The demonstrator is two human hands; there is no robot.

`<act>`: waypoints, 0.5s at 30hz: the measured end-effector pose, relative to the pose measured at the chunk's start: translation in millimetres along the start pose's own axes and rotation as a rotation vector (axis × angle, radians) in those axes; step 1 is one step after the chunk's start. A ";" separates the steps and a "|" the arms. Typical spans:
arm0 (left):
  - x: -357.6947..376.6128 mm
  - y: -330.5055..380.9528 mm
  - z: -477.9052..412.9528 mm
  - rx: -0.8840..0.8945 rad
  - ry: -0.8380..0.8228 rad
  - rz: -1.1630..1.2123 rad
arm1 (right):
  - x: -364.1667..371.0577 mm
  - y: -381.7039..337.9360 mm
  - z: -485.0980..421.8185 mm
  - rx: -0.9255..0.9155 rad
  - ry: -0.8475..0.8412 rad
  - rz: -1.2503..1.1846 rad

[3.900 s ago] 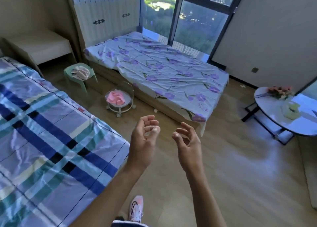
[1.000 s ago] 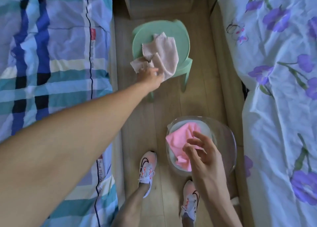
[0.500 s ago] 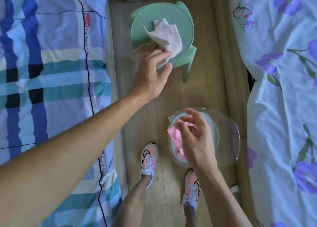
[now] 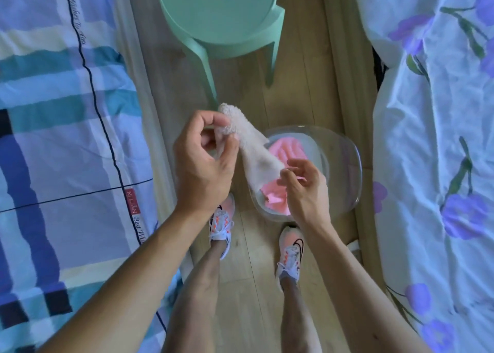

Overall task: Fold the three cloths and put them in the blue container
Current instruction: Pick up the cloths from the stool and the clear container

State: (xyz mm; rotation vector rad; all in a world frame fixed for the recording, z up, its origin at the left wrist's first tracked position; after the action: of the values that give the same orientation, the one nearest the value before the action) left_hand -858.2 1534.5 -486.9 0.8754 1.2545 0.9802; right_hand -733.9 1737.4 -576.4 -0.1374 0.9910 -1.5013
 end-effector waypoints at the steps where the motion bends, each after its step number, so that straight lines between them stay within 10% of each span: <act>1: 4.7 -12.1 4.1 -0.024 -0.014 -0.007 | 5.0 20.1 -7.5 0.035 0.007 0.040; 15: 26.5 -135.3 67.3 -0.174 -0.102 -0.151 | 86.0 223.6 -86.7 0.239 -0.331 0.656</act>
State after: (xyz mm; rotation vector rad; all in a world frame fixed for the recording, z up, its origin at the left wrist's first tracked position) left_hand -775.4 1511.8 -614.0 0.6765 1.1139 0.8987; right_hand -636.8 1737.1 -811.9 0.1033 0.5083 -0.9379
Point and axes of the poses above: each hand's wrist, its own z-axis away from the middle knuckle, its own x-axis out of the palm, y = z × x, the point moved 10 cm from there along -z, towards the middle knuckle, and after that the axes turned 1 degree about z, right-handed, at the moved point
